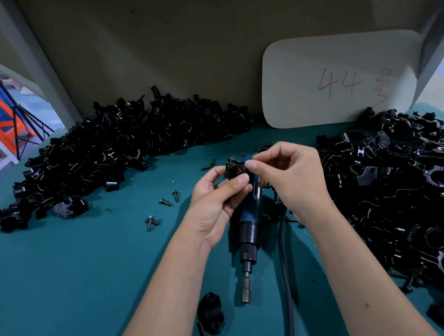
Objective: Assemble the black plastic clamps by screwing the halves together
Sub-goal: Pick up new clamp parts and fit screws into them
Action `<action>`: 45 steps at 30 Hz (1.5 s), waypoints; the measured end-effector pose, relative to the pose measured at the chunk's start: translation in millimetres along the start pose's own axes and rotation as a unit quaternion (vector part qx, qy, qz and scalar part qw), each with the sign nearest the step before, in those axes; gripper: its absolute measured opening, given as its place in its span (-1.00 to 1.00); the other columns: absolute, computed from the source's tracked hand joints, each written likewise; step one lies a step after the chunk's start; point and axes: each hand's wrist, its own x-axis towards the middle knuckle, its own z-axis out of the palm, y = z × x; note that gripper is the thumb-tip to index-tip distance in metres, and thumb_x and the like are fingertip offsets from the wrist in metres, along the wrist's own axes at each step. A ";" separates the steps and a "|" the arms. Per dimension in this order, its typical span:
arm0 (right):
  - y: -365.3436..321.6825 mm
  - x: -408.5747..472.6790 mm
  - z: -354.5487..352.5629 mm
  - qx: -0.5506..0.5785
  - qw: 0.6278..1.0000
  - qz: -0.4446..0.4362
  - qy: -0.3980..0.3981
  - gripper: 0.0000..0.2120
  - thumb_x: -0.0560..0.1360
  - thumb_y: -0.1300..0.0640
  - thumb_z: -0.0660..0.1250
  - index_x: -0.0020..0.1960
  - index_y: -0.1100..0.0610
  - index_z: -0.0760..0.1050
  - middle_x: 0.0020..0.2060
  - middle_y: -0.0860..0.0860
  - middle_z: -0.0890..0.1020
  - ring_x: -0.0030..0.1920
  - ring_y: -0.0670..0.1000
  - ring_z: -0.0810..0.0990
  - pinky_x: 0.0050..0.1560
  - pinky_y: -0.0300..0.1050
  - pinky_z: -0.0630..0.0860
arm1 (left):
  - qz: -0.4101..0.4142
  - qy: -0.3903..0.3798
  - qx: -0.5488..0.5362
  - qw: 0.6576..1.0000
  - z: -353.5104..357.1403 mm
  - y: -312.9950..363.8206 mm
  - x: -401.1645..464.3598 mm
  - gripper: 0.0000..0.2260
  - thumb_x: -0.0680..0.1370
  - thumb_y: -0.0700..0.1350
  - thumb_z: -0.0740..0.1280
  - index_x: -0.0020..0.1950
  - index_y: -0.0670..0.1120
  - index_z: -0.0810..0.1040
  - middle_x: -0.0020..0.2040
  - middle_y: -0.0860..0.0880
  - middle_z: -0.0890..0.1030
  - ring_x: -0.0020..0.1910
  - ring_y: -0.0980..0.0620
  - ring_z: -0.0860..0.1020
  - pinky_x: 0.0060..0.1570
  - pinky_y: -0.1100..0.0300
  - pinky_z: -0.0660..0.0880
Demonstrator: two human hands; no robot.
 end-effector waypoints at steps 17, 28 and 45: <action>-2.9 -6.9 9.4 0.118 0.986 0.108 -0.051 -0.68 0.41 -0.05 0.54 -0.14 0.20 0.58 -0.36 0.05 0.52 -0.34 -0.04 0.47 -0.35 -0.18 0.46 | -0.013 -0.011 -0.047 0.999 0.3 -0.9 0.8 -0.66 0.39 -0.29 0.48 0.14 -0.19 0.54 -0.12 -0.12 0.70 -0.27 0.10 0.67 -0.25 0.36 0.60; -4.0 -7.1 7.0 0.141 0.984 0.093 -0.056 -0.94 0.51 0.13 0.49 -0.05 0.06 0.74 -0.20 -0.01 0.69 -0.25 -0.09 0.57 -0.34 -0.24 0.48 | 0.013 -0.029 -0.006 0.999 -3.3 3.6 1.4 -0.74 0.40 -0.29 0.48 0.03 -0.13 0.53 -0.16 -0.12 0.70 -0.30 0.10 0.66 -0.23 0.34 0.61; -11.3 -9.1 12.9 0.161 0.981 0.101 -0.037 -0.92 0.37 0.04 0.55 -0.19 0.03 0.73 -0.17 0.04 0.72 -0.13 0.02 0.63 -0.21 -0.15 0.50 | 0.047 -0.027 -0.001 0.999 -1.0 1.8 -2.0 -0.70 0.32 -0.26 0.57 -0.04 -0.08 0.55 -0.24 -0.05 0.65 -0.29 0.09 0.66 -0.23 0.31 0.61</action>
